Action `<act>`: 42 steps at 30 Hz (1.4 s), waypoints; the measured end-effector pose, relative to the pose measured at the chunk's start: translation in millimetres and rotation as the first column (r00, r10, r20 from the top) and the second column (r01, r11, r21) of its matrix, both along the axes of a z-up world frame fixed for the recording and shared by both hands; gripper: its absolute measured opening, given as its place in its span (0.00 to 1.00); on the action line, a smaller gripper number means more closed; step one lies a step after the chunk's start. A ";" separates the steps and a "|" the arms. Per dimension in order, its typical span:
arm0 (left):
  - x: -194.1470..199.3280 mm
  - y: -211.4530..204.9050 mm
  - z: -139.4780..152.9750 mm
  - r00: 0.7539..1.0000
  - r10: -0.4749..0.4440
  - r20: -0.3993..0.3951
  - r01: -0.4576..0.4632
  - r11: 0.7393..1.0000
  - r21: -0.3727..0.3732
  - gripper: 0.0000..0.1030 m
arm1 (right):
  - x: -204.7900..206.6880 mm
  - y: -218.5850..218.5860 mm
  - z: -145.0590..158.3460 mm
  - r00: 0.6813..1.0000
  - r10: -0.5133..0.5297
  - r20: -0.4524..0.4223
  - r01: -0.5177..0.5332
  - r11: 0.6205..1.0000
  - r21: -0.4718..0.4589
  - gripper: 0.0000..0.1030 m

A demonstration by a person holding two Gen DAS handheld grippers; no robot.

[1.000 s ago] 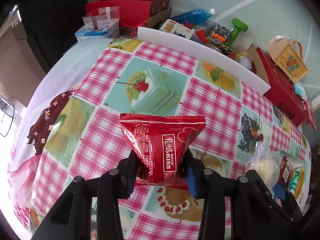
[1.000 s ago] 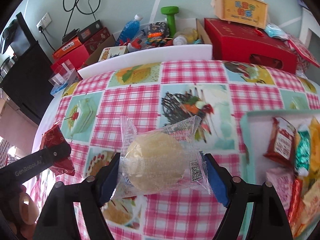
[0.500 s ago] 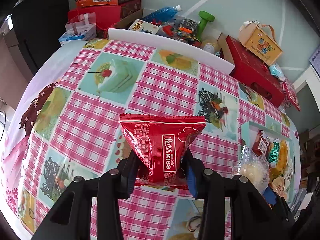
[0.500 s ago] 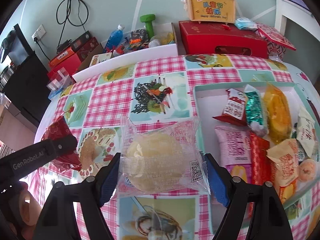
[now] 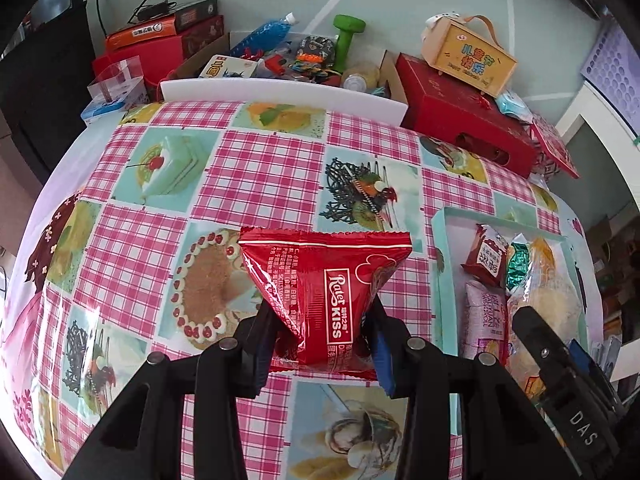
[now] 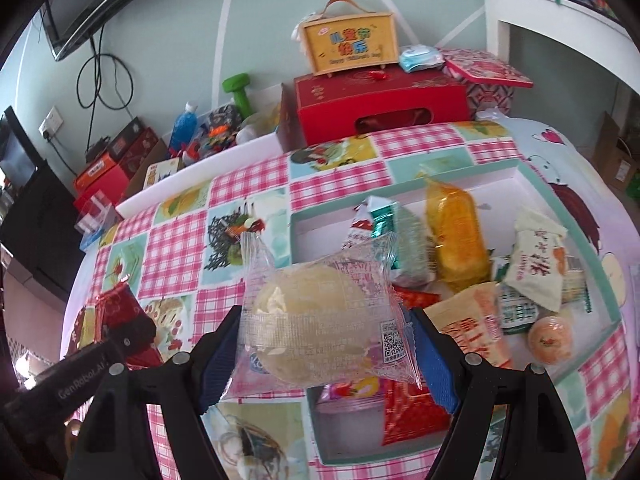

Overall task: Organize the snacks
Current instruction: 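Carry the red candy bag and wrapped bun over the white tray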

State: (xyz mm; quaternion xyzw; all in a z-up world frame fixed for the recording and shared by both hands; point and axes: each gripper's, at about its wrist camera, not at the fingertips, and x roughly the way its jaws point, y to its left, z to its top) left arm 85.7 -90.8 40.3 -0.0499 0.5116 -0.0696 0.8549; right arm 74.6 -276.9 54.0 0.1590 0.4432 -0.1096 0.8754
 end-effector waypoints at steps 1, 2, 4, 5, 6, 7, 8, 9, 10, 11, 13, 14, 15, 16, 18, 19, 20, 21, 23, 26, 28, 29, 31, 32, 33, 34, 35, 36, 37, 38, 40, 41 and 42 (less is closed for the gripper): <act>-2.0 -3.7 0.6 1.000 -0.010 0.002 0.010 1.000 -0.001 0.42 | -2.7 -3.9 3.1 1.000 -0.011 0.009 0.011 1.000 -0.004 0.80; -3.4 -8.0 0.8 1.000 -0.022 0.003 0.022 1.000 -0.001 0.42 | -5.3 -7.8 6.0 1.000 -0.022 0.017 0.023 1.000 -0.009 0.80; -6.3 -16.7 1.4 0.999 -0.045 0.007 0.045 0.999 0.006 0.42 | -9.4 -17.0 11.3 0.999 -0.045 0.030 0.046 0.999 -0.013 0.80; -7.9 -21.6 1.6 0.998 -0.057 0.008 0.057 0.998 0.010 0.42 | -11.2 -22.0 13.0 0.998 -0.057 0.035 0.058 0.998 -0.012 0.80; -9.5 -26.4 1.8 0.998 -0.069 0.010 0.069 0.998 0.012 0.42 | -12.9 -27.6 14.3 0.997 -0.071 0.037 0.072 0.997 -0.010 0.80; -10.8 -31.3 2.1 0.997 -0.081 0.010 0.081 0.997 0.013 0.42 | -14.5 -34.1 15.0 0.995 -0.087 0.038 0.087 0.996 -0.008 0.80; -12.2 -36.5 2.0 0.995 -0.095 0.011 0.094 0.995 0.015 0.42 | -15.9 -40.1 15.2 0.994 -0.102 0.038 0.102 0.995 -0.006 0.80; -13.0 -41.4 1.9 0.994 -0.106 0.010 0.106 0.994 0.020 0.42 | -18.0 -47.4 15.3 0.992 -0.121 0.037 0.121 0.993 -0.003 0.80; -14.3 -46.6 1.7 0.993 -0.117 0.010 0.117 0.993 0.025 0.42 | -20.0 -54.3 15.1 0.990 -0.138 0.036 0.138 0.990 0.000 0.80; -15.3 -52.1 1.3 0.991 -0.130 0.008 0.130 0.991 0.031 0.42 | -22.2 -61.2 14.8 0.987 -0.155 0.034 0.155 0.988 0.001 0.80; -17.0 -62.1 -0.3 0.988 -0.153 0.002 0.153 0.987 0.039 0.42 | -26.8 -75.5 13.6 0.981 -0.195 0.027 0.195 0.981 0.000 0.80; -17.3 -67.3 -1.2 0.986 -0.165 -0.003 0.165 0.985 0.043 0.42 | -28.9 -82.2 12.8 0.976 -0.215 0.021 0.215 0.977 -0.004 0.80; -17.4 -72.7 -2.2 0.984 -0.177 -0.007 0.177 0.983 0.047 0.42 | -31.1 -87.7 11.9 0.973 -0.231 0.017 0.231 0.973 -0.008 0.80; -17.9 -78.0 -2.8 0.982 -0.187 -0.011 0.188 0.981 0.051 0.42 | -33.0 -93.5 11.0 0.969 -0.248 0.013 0.248 0.969 -0.012 0.80; -18.6 -89.0 -3.4 0.978 -0.207 -0.016 0.208 0.976 0.058 0.42 | -36.4 -103.8 8.6 0.962 -0.272 0.006 0.272 0.962 -0.013 0.80; -19.0 -94.5 -3.3 0.976 -0.219 -0.017 0.220 0.974 0.062 0.42 | -38.2 -108.8 7.1 0.959 -0.282 0.003 0.282 0.959 -0.007 0.80; -18.9 -100.9 -3.4 0.973 -0.230 -0.019 0.231 0.971 0.066 0.42 | -40.0 -113.1 5.4 0.957 -0.291 0.000 0.291 0.957 0.000 0.80; -18.4 -106.7 -3.3 0.970 -0.241 -0.021 0.242 0.968 0.069 0.42 | -41.4 -117.3 3.7 0.954 -0.299 -0.004 0.299 0.954 0.006 0.80; -16.8 -120.7 -3.4 0.963 -0.267 -0.027 0.268 0.961 0.067 0.42 | -43.6 -123.9 0.9 0.951 -0.309 -0.011 0.309 0.951 0.012 0.80; -16.2 -142.2 -2.8 0.950 -0.310 -0.033 0.312 0.948 0.063 0.42 | -45.6 -131.5 -3.7 0.947 -0.322 -0.019 0.322 0.946 0.024 0.80; -16.3 -157.1 -3.3 0.941 -0.336 -0.034 0.337 0.939 0.069 0.42 | -46.5 -135.3 -6.4 0.943 -0.331 -0.026 0.332 0.943 0.029 0.80; -16.3 -163.5 -4.3 0.937 -0.346 -0.035 0.348 0.935 0.071 0.42 | -46.8 -137.1 -7.6 0.942 -0.334 -0.029 0.335 0.942 0.031 0.80; -14.5 -174.1 -6.9 0.933 -0.358 -0.042 0.361 0.930 0.073 0.42 | -46.8 -138.8 -8.8 0.942 -0.334 -0.031 0.335 0.941 0.039 0.80; -13.3 -179.1 -8.4 0.931 -0.363 -0.045 0.365 0.928 0.077 0.42 | -46.6 -139.5 -9.2 0.943 -0.332 -0.030 0.333 0.942 0.043 0.80; -11.8 -183.9 -9.8 0.928 -0.370 -0.044 0.373 0.924 0.083 0.42 | -46.0 -140.4 -9.7 0.944 -0.328 -0.027 0.329 0.943 0.047 0.80; -10.8 -188.0 -11.1 0.924 -0.380 -0.043 0.382 0.920 0.088 0.42 | -45.2 -140.6 -10.2 0.945 -0.325 -0.027 0.326 0.944 0.049 0.80; -9.8 -191.5 -12.7 0.923 -0.383 -0.047 0.386 0.918 0.093 0.42 | -44.4 -140.8 -10.9 0.946 -0.323 -0.028 0.324 0.945 0.052 0.80; -9.1 -194.2 -14.0 0.921 -0.386 -0.050 0.389 0.916 0.097 0.42 | -43.5 -140.8 -11.7 0.947 -0.320 -0.028 0.321 0.945 0.055 0.80; -9.6 -197.3 -14.9 0.920 -0.388 -0.051 0.391 0.915 0.102 0.42 | -42.8 -141.1 -12.5 0.948 -0.318 -0.028 0.319 0.946 0.059 0.80; -9.4 -199.6 -16.4 0.920 -0.389 -0.053 0.393 0.913 0.107 0.42 | -42.1 -141.5 -13.3 0.948 -0.317 -0.029 0.318 0.946 0.064 0.80; -9.3 -203.3 -18.1 0.917 -0.395 -0.050 0.398 0.910 0.115 0.42 | -41.5 -143.1 -15.1 0.947 -0.320 -0.030 0.321 0.944 0.072 0.80; -9.4 -205.2 -18.6 0.917 -0.396 -0.049 0.399 0.909 0.116 0.42 | -41.3 -144.1 -15.9 0.946 -0.324 -0.030 0.325 0.943 0.075 0.80; -8.8 -206.5 -18.9 0.917 -0.397 -0.049 0.400 0.909 0.119 0.42 | -40.8 -145.4 -17.2 0.944 -0.328 -0.031 0.329 0.941 0.077 0.81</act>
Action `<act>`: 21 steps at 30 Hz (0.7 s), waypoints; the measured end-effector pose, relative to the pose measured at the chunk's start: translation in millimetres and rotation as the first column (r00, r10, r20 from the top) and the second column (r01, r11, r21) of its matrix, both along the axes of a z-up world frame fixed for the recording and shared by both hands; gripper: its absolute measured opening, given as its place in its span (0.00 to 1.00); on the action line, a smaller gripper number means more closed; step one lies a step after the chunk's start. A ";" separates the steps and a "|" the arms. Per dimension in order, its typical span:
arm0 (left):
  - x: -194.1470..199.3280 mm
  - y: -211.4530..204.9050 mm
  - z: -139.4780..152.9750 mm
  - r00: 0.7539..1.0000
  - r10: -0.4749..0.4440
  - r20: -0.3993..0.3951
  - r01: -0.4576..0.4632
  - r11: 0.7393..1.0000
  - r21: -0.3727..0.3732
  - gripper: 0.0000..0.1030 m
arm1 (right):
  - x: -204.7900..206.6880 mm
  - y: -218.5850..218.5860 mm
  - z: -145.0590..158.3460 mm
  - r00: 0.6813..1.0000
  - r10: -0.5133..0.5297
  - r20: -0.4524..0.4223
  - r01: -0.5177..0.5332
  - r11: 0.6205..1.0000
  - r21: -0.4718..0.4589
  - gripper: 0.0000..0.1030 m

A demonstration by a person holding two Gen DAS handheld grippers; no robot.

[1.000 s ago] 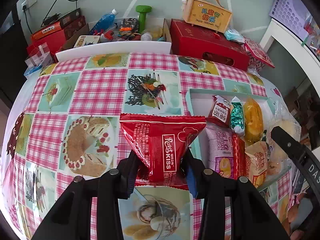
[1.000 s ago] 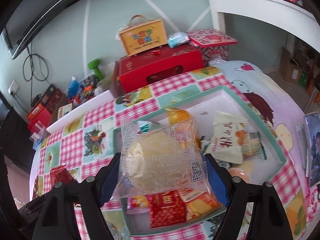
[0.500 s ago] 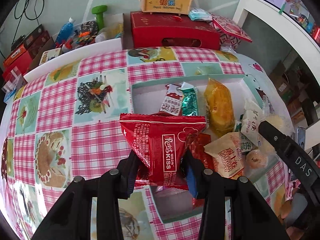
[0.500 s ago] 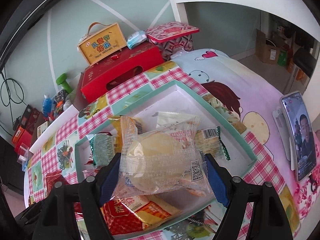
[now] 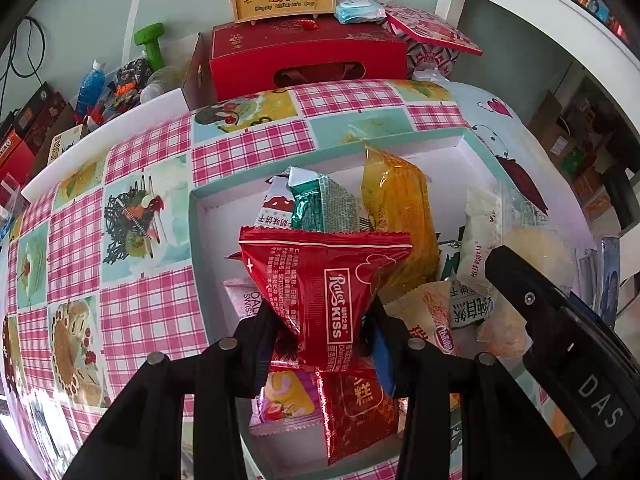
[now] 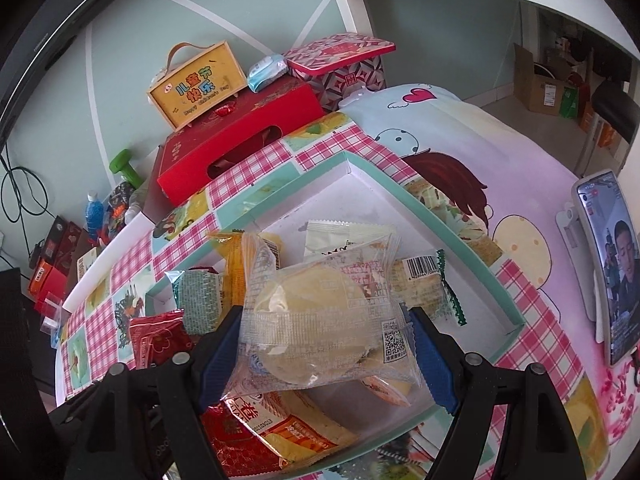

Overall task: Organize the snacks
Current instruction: 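Carry the red candy bag and wrapped bun over the white tray, then lower both tools into the tray and open them to release the snacks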

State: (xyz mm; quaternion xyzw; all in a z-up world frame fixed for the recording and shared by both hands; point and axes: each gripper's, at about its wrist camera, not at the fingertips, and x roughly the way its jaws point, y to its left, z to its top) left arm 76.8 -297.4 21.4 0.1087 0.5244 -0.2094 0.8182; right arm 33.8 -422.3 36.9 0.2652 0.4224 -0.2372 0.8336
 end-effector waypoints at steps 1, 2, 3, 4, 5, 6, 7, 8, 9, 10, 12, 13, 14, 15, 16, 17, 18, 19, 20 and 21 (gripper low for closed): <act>0.5 -1.8 -0.4 1.000 -0.002 0.001 0.002 1.000 0.002 0.42 | 0.2 -0.9 -1.2 1.000 -0.002 0.000 0.002 1.000 0.004 0.81; 0.8 -3.8 -1.0 1.000 -0.005 0.001 0.005 1.000 0.002 0.42 | 0.6 -2.1 -2.8 1.000 -0.004 -0.001 0.004 1.000 0.009 0.81; 1.5 -5.8 -1.8 1.000 -0.008 0.000 0.008 1.000 0.004 0.42 | 0.7 -3.1 -4.1 1.000 -0.005 -0.001 0.005 1.000 0.014 0.81; 1.6 -7.4 -2.4 1.000 -0.011 -0.001 0.011 1.000 0.005 0.42 | 0.8 -3.4 -5.0 1.000 -0.008 0.001 0.008 1.000 0.018 0.81; 1.9 -9.0 -3.2 1.000 -0.013 -0.001 0.013 1.000 0.009 0.42 | 1.3 -4.3 -5.5 1.000 -0.009 0.003 0.009 1.000 0.020 0.81; 2.1 -10.4 -4.2 1.000 -0.014 -0.001 0.014 1.000 0.012 0.42 | 1.8 -4.9 -5.7 1.000 -0.010 0.006 0.010 1.000 0.021 0.81; 2.7 -11.7 -5.3 1.000 -0.014 -0.003 0.014 1.000 0.015 0.42 | 2.2 -5.4 -5.7 1.000 -0.010 0.008 0.010 1.000 0.021 0.81; 3.2 -13.1 -6.1 1.000 -0.014 -0.002 0.014 1.000 0.017 0.42 | 2.7 -5.5 -5.9 1.000 -0.010 0.009 0.009 1.000 0.020 0.81; 3.9 -14.6 -7.1 1.000 -0.015 0.000 0.015 1.000 0.021 0.42 | 3.2 -5.6 -6.3 1.000 -0.009 0.009 0.009 1.000 0.020 0.81; 4.6 -15.9 -7.9 1.000 -0.016 0.000 0.015 1.000 0.024 0.42 | 3.6 -6.1 -6.8 1.000 -0.009 0.010 0.009 1.000 0.021 0.81; 6.1 -18.2 -9.5 1.000 -0.016 -0.002 0.016 1.000 0.027 0.42 | 3.7 -7.1 -8.0 1.000 -0.009 0.009 0.009 1.000 0.025 0.81; 6.8 -19.4 -10.2 1.000 -0.016 -0.002 0.016 0.999 0.028 0.42 | 3.9 -7.2 -8.5 1.000 -0.009 0.008 0.008 1.000 0.027 0.81; 7.6 -20.4 -11.1 1.000 -0.016 -0.003 0.016 0.999 0.030 0.42 | 4.1 -7.0 -8.8 1.000 -0.008 0.007 0.008 1.000 0.027 0.81; 8.3 -21.4 -11.8 1.000 -0.016 -0.002 0.016 0.999 0.032 0.42 | 4.5 -7.1 -9.1 1.000 -0.007 0.006 0.007 1.000 0.025 0.81; 9.1 -22.5 -12.9 1.000 -0.017 0.000 0.017 0.999 0.034 0.42 | 4.5 -6.8 -9.3 1.000 -0.007 0.005 0.007 1.000 0.024 0.81; 9.9 -23.1 -14.3 1.000 -0.016 0.000 0.016 0.999 0.038 0.43 | 4.8 -7.0 -9.7 1.000 -0.005 0.005 0.005 1.000 0.024 0.82; 10.3 -23.4 -15.3 1.000 -0.015 0.002 0.015 0.999 0.041 0.43 | 4.9 -7.0 -10.1 1.000 -0.004 0.003 0.004 1.000 0.025 0.82; 10.6 -23.2 -16.0 1.000 -0.015 0.003 0.015 0.999 0.041 0.44 | 5.6 -7.2 -10.9 1.000 -0.002 0.001 0.002 1.000 0.026 0.82; 11.0 -22.8 -16.7 1.000 -0.015 0.004 0.015 0.999 0.039 0.44 | 6.0 -7.2 -11.5 1.000 0.000 -0.001 0.000 1.000 0.027 0.82; 11.4 -22.3 -17.5 1.000 -0.014 0.004 0.014 0.999 0.039 0.44 | 6.4 -7.1 -12.1 1.000 0.002 -0.003 -0.002 1.000 0.029 0.83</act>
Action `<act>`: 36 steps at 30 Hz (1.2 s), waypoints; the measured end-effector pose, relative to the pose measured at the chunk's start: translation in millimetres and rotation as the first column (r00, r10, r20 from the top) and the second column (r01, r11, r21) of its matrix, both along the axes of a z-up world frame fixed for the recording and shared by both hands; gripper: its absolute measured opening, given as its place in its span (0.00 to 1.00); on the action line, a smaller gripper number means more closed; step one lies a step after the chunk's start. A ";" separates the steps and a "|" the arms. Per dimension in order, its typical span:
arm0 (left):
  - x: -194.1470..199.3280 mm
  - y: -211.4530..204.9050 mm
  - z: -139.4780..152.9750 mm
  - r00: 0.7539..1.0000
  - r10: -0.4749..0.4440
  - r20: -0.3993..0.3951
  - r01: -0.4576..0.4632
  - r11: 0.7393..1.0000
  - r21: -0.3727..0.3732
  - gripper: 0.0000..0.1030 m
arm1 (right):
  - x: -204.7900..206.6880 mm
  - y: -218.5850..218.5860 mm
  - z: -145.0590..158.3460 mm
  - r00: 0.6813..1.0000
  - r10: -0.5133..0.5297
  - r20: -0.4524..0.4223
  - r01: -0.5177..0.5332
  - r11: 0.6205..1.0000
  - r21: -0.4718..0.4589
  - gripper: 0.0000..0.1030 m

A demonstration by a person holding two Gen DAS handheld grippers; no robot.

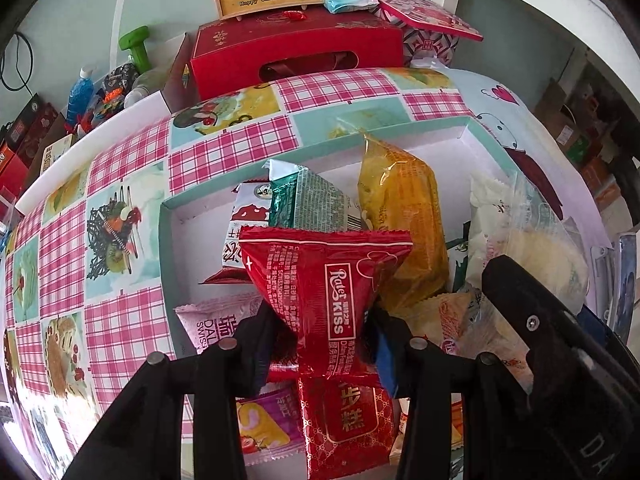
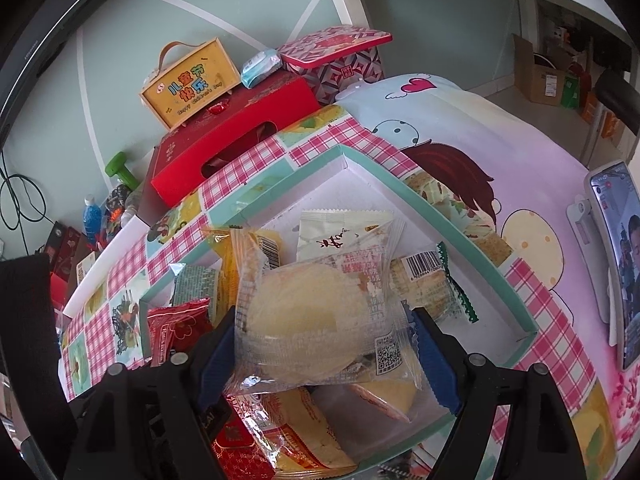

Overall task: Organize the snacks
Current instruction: 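Lower both tools into the tray and open them to release the snacks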

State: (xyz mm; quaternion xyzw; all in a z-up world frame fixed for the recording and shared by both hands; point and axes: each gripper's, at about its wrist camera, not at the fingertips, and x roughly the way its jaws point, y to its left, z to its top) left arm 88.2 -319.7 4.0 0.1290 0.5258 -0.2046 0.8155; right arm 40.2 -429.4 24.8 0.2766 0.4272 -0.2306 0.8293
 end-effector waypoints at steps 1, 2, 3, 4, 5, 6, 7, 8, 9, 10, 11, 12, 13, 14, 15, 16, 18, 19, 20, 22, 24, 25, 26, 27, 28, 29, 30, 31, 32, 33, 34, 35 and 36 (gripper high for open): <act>0.7 0.2 -0.4 1.000 0.001 0.000 -0.001 1.000 0.001 0.44 | 0.5 0.2 -0.8 1.000 0.002 -0.002 -0.002 1.000 0.003 0.83; 1.5 0.3 -1.2 1.000 0.002 -0.002 -0.002 1.000 0.001 0.44 | 0.9 0.2 -1.6 1.000 0.004 -0.004 -0.004 1.000 0.005 0.83; 2.3 0.3 -2.0 1.000 0.003 -0.003 -0.003 1.000 0.001 0.44 | 1.2 0.5 -2.1 1.000 0.005 -0.006 -0.005 1.000 0.003 0.83; 3.1 0.1 -3.0 1.000 0.004 -0.004 -0.004 1.000 0.002 0.44 | 1.3 0.7 -2.3 1.000 0.006 -0.006 -0.006 1.000 0.002 0.83; 4.0 -0.2 -4.3 1.000 0.005 -0.006 -0.005 1.000 0.003 0.44 | 1.3 0.7 -2.5 1.000 0.005 -0.006 -0.005 1.000 0.001 0.83; 5.1 -0.4 -6.0 1.000 0.008 -0.009 -0.008 1.000 0.005 0.44 | 1.5 0.6 -3.0 1.000 0.005 -0.004 -0.005 1.000 0.001 0.83; 6.3 -0.6 -7.8 1.000 0.012 -0.013 -0.012 1.000 0.009 0.44 | 1.8 0.4 -3.6 1.000 0.004 -0.002 -0.004 1.000 0.000 0.84; 7.0 -0.5 -9.2 1.000 0.014 -0.015 -0.014 1.000 0.010 0.44 | 2.2 0.3 -4.1 1.000 0.003 -0.001 -0.003 1.000 0.000 0.84; 7.2 -0.3 -10.5 1.000 0.015 -0.018 -0.015 1.000 0.012 0.44 | 2.7 0.3 -4.7 1.000 0.003 -0.001 -0.003 1.000 -0.001 0.84; 7.1 0.4 -10.9 1.000 0.015 -0.018 -0.015 1.000 0.010 0.44 | 3.3 0.0 -5.1 1.000 0.004 -0.001 -0.004 1.000 -0.002 0.85; 6.5 1.3 -10.5 1.000 0.012 -0.016 -0.012 1.000 0.006 0.44 | 3.5 -0.3 -5.5 1.000 0.004 0.000 -0.004 1.000 -0.001 0.85; 5.8 2.4 -10.0 1.000 0.010 -0.013 -0.010 1.000 0.005 0.44 | 3.7 -0.6 -5.7 1.000 0.005 0.001 -0.005 1.000 0.000 0.86; 5.3 3.2 -9.6 1.000 0.010 -0.011 -0.010 1.000 0.006 0.45 | 3.5 -0.9 -5.8 1.000 0.005 0.001 -0.005 1.000 0.002 0.86; 4.6 4.3 -9.0 1.000 0.010 -0.013 -0.010 1.000 0.004 0.46 | 3.4 -1.1 -5.8 1.000 0.005 0.002 -0.005 1.000 0.003 0.86; 3.8 5.6 -8.2 1.000 0.011 -0.014 -0.011 1.000 0.002 0.47 | 3.2 -1.1 -5.6 1.000 0.005 0.004 -0.005 1.000 0.004 0.86; 3.0 7.0 -7.0 1.000 0.013 -0.014 -0.013 1.000 -0.002 0.49 | 3.2 -1.2 -5.6 1.000 0.006 0.004 -0.006 1.000 0.006 0.87; 1.2 9.8 -3.8 1.000 0.022 -0.012 -0.022 1.000 -0.012 0.62 | 3.8 -1.7 -6.0 1.000 0.011 0.004 -0.011 1.000 0.007 0.89; 0.2 11.3 -2.0 1.000 0.026 -0.011 -0.026 1.000 -0.018 0.66 | 4.1 -1.8 -6.3 1.000 0.013 0.002 -0.013 1.000 0.007 0.89; -0.6 13.0 -0.3 0.999 0.031 -0.012 -0.032 0.999 -0.024 0.72 | 4.3 -1.7 -6.4 1.000 0.016 0.002 -0.016 1.000 0.006 0.90; -1.6 17.2 2.6 0.999 0.045 -0.016 -0.046 0.998 -0.036 0.73 | 4.7 -2.1 -6.7 1.000 0.019 0.003 -0.019 1.000 0.008 0.91; -2.5 21.5 5.6 0.998 0.061 -0.021 -0.062 0.997 -0.045 0.73 | 4.2 -2.5 -6.6 1.000 0.021 0.007 -0.021 1.000 0.011 0.91; -2.9 24.2 7.2 0.997 0.068 -0.021 -0.069 0.996 -0.050 0.74 | 4.0 -2.6 -6.4 1.000 0.022 0.009 -0.022 1.000 0.010 0.92; -3.6 26.8 9.0 0.997 0.076 -0.022 -0.077 0.996 -0.055 0.75 | 3.8 -2.8 -6.1 1.000 0.022 0.009 -0.022 1.000 0.007 0.96; -4.5 29.2 10.6 0.996 0.081 -0.021 -0.082 0.995 -0.061 0.76 | 3.5 -3.0 -5.4 1.000 0.022 0.011 -0.022 1.000 0.001 1.00; -5.3 31.6 12.2 0.996 0.087 -0.021 -0.088 0.994 -0.066 0.77 | 3.3 -2.8 -4.5 1.000 0.020 0.011 -0.020 1.000 -0.005 1.00; -6.1 34.0 13.4 0.996 0.092 -0.021 -0.093 0.993 -0.069 0.78 | 2.8 -3.0 -3.5 1.000 0.019 0.010 -0.019 1.000 -0.010 1.00; -7.1 36.4 14.8 0.995 0.094 -0.020 -0.096 0.993 -0.073 0.78 | 2.4 -3.4 -2.9 1.000 0.019 0.014 -0.019 1.000 -0.009 1.00; -7.7 38.4 16.0 0.995 0.097 -0.020 -0.099 0.992 -0.077 0.78 | 1.8 -3.8 -2.8 1.000 0.018 0.016 -0.018 1.000 -0.006 1.00; -8.1 40.8 16.9 0.995 0.101 -0.019 -0.102 0.991 -0.080 0.78 | 1.6 -3.9 -2.7 1.000 0.017 0.018 -0.017 1.000 -0.005 1.00; -8.4 43.1 17.8 0.994 0.107 -0.019 -0.109 0.991 -0.084 0.78 | 1.4 -4.4 -2.5 1.000 0.018 0.017 -0.018 1.000 -0.005 1.00; -8.6 44.9 18.6 0.993 0.115 -0.019 -0.116 0.989 -0.088 0.78 | 1.2 -4.2 -2.2 1.000 0.019 0.017 -0.019 1.000 -0.006 1.00; -8.8 47.5 19.5 0.992 0.123 -0.021 -0.124 0.988 -0.095 0.79 | 0.7 -4.0 -1.6 1.000 0.021 0.017 -0.021 1.000 -0.009 1.00; -9.2 49.9 20.6 0.991 0.130 -0.023 -0.131 0.986 -0.101 0.80 | 0.5 -3.5 -0.6 1.000 0.023 0.017 -0.023 1.000 -0.011 1.00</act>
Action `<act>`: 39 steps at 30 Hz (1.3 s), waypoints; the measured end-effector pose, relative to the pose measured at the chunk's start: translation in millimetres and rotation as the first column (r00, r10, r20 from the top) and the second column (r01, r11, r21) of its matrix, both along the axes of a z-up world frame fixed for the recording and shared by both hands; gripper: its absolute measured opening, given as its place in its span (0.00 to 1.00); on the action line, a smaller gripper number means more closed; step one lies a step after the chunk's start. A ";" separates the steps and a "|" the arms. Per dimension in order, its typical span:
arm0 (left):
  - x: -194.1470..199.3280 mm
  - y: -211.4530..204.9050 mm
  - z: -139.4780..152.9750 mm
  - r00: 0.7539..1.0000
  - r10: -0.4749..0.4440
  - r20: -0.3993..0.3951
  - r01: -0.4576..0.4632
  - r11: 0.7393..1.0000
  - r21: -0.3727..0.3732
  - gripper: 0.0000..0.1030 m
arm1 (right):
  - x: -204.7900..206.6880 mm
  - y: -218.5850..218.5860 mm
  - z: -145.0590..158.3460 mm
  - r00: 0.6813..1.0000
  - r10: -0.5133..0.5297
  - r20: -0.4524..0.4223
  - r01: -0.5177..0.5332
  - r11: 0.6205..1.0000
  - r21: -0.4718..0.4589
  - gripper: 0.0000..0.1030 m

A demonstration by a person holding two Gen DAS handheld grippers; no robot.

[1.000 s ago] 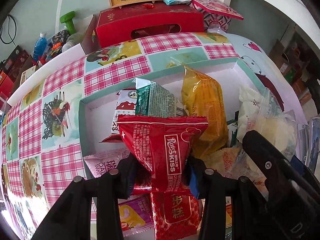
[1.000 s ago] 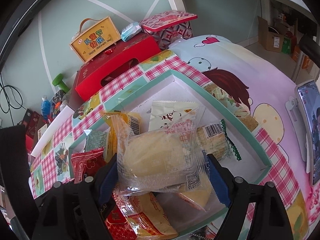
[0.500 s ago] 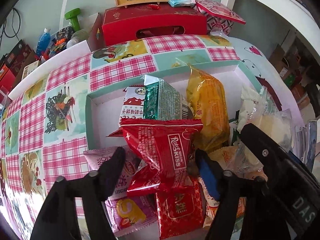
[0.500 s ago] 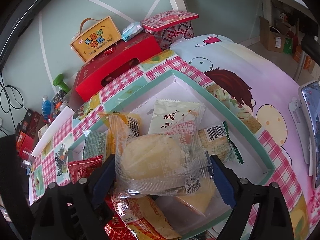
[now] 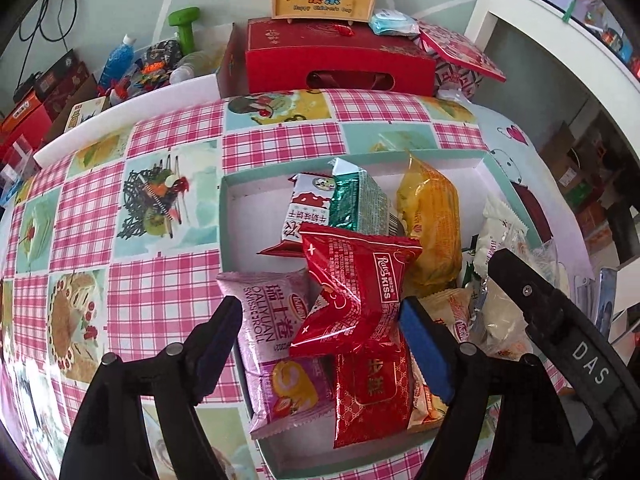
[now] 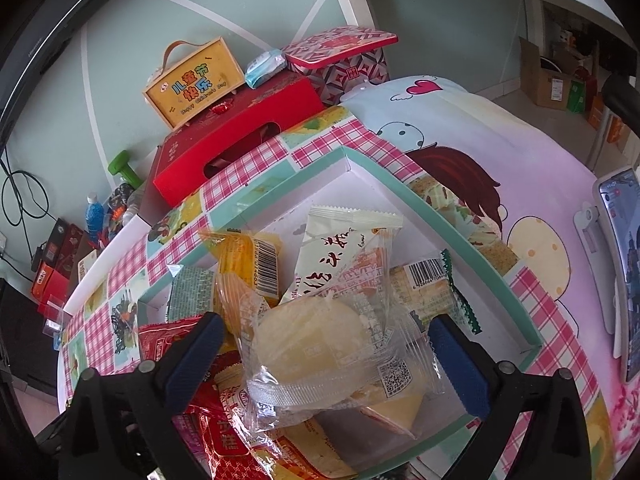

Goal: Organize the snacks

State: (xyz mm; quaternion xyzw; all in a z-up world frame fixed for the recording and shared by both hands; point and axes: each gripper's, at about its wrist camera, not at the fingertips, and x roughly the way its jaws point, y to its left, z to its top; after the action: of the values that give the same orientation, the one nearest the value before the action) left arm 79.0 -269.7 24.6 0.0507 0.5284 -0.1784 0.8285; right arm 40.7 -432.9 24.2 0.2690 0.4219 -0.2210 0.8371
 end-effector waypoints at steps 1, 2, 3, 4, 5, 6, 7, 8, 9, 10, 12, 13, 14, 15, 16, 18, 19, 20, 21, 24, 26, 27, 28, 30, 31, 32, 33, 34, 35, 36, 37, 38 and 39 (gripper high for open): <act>-0.5 2.3 1.1 1.000 0.005 0.001 -0.005 1.000 -0.007 0.80 | -0.4 0.4 1.6 1.000 0.002 0.003 -0.002 1.000 -0.003 1.00; -1.2 5.0 2.7 1.000 0.009 0.004 -0.009 1.000 -0.014 0.80 | -1.0 0.5 3.3 1.000 0.003 0.008 -0.002 1.000 -0.007 1.00; -2.1 7.7 4.3 1.000 0.014 0.008 -0.014 1.000 -0.020 0.81 | -1.7 0.8 5.6 1.000 0.002 0.015 -0.002 1.000 -0.009 1.00; -2.6 9.8 5.9 1.000 0.019 0.012 -0.019 1.000 -0.022 0.81 | -2.8 1.0 8.2 1.000 0.000 0.025 0.000 1.000 -0.011 1.00; -3.2 11.9 7.8 1.000 0.024 0.016 -0.023 0.999 -0.028 0.82 | -4.1 1.2 11.2 0.999 -0.001 0.037 0.002 1.000 -0.013 1.00; -3.6 13.5 9.6 0.999 0.028 0.019 -0.027 0.999 -0.033 0.83 | -4.7 1.4 13.8 0.999 -0.002 0.047 0.002 1.000 -0.015 1.00; -3.8 15.6 11.3 0.999 0.032 0.021 -0.031 0.999 -0.039 0.83 | -5.5 1.8 16.2 0.999 -0.002 0.055 0.003 1.000 -0.018 1.00; -3.9 17.6 13.1 0.999 0.035 0.022 -0.034 0.998 -0.048 0.83 | -6.2 2.1 18.2 0.998 -0.002 0.058 0.003 1.000 -0.021 1.00; -3.3 19.6 14.6 0.999 0.039 0.024 -0.038 0.998 -0.056 0.84 | -6.6 2.5 20.0 0.998 -0.001 0.060 0.003 1.000 -0.025 1.00; -3.4 21.7 16.5 0.999 0.043 0.026 -0.041 0.997 -0.065 0.84 | -6.8 2.8 21.8 0.998 0.000 0.061 0.002 1.000 -0.030 1.00; -3.0 26.2 19.6 0.998 0.055 0.031 -0.053 0.996 -0.077 0.84 | -7.3 3.7 24.8 0.998 0.003 0.062 0.000 0.999 -0.040 1.00; -2.7 28.6 21.0 0.997 0.066 0.034 -0.063 0.995 -0.081 0.84 | -7.3 4.0 25.6 0.998 0.004 0.062 -0.001 0.999 -0.042 1.00; -1.9 31.6 21.9 0.996 0.079 0.036 -0.076 0.994 -0.082 0.84 | -7.2 4.5 26.4 0.998 0.006 0.061 -0.004 0.999 -0.045 1.00; -0.8 34.8 22.5 0.995 0.097 0.039 -0.093 0.992 -0.081 0.84 | -7.1 5.8 27.6 0.998 0.012 0.059 -0.009 0.999 -0.051 1.00; 0.5 38.0 22.6 0.992 0.115 0.042 -0.112 0.991 -0.077 0.84 | -6.9 7.0 28.8 0.998 0.017 0.058 -0.013 0.998 -0.057 1.00; 3.5 44.4 21.3 0.987 0.151 0.048 -0.149 0.987 -0.054 0.85 | -6.6 9.9 31.3 0.998 0.027 0.058 -0.023 0.997 -0.073 1.00; 5.1 47.2 20.3 0.985 0.166 0.051 -0.164 0.986 -0.039 0.85 | -6.0 11.5 32.5 0.998 0.033 0.057 -0.029 0.996 -0.080 1.00; 6.2 50.1 19.0 0.982 0.180 0.053 -0.179 0.984 -0.026 0.85 | -5.3 13.5 33.5 0.998 0.041 0.055 -0.036 0.995 -0.088 1.00; 7.2 53.4 17.2 0.980 0.193 0.054 -0.192 0.981 -0.015 0.87 | -4.1 15.2 33.7 0.997 0.049 0.052 -0.044 0.994 -0.095 1.00; 9.9 64.1 12.7 0.973 0.225 0.055 -0.225 0.974 0.007 0.92 | -0.2 22.8 35.2 0.997 0.073 0.036 -0.068 0.990 -0.123 1.00; 10.7 69.2 10.0 0.971 0.233 0.054 -0.235 0.972 0.021 0.92 | 2.2 27.9 35.9 0.996 0.086 0.026 -0.081 0.987 -0.138 1.00; 10.9 71.6 8.7 0.970 0.237 0.052 -0.238 0.971 0.028 0.92 | 3.3 30.8 36.3 0.996 0.092 0.022 -0.088 0.986 -0.144 1.00; 11.1 74.2 7.7 0.970 0.239 0.049 -0.241 0.970 0.030 0.92 | 4.1 33.4 36.9 0.995 0.098 0.018 -0.094 0.984 -0.149 1.00; 11.2 80.1 5.9 0.969 0.245 0.039 -0.246 0.969 0.030 0.93 | 5.5 38.9 37.8 0.994 0.105 0.009 -0.103 0.982 -0.160 1.00; 10.8 82.7 5.5 0.968 0.247 0.034 -0.248 0.968 0.031 0.93 | 6.0 41.7 38.7 0.994 0.109 0.006 -0.107 0.980 -0.166 1.00; 10.2 86.0 5.0 0.968 0.248 0.031 -0.249 0.968 0.033 0.93 | 6.4 44.9 39.5 0.993 0.115 0.004 -0.113 0.979 -0.172 1.00; 9.0 88.4 5.0 0.969 0.247 0.029 -0.248 0.968 0.037 0.93 | 6.7 48.5 40.7 0.992 0.122 0.000 -0.120 0.976 -0.179 1.00; 7.4 91.4 4.9 0.969 0.245 0.028 -0.246 0.969 0.040 0.93 | 7.0 51.6 41.7 0.992 0.129 -0.004 -0.128 0.974 -0.186 1.00; 5.9 94.4 4.8 0.969 0.244 0.026 -0.245 0.969 0.042 0.93 | 7.2 54.6 42.7 0.990 0.138 -0.009 -0.137 0.972 -0.193 1.00; 4.1 98.0 4.4 0.969 0.244 0.023 -0.245 0.969 0.043 0.93 | 7.4 57.8 43.6 0.989 0.147 -0.013 -0.147 0.969 -0.201 1.00; 2.4 101.7 4.4 0.969 0.246 0.018 -0.247 0.968 0.039 0.93 | 7.5 61.0 44.6 0.988 0.156 -0.017 -0.157 0.965 -0.209 1.00; 0.3 105.8 3.9 0.968 0.249 0.012 -0.249 0.968 0.034 0.93 | 7.6 64.0 45.3 0.986 0.163 -0.023 -0.164 0.962 -0.217 1.00; -2.0 109.3 3.1 0.969 0.247 0.003 -0.247 0.968 0.030 0.93 | 7.0 67.5 46.0 0.986 0.167 -0.027 -0.169 0.960 -0.223 1.00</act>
State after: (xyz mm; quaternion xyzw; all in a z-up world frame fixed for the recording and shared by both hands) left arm 76.9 -160.4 27.7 -0.0033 0.5334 -0.0658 0.8433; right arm 47.7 -365.4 70.1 0.1352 0.4188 -0.1965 0.8762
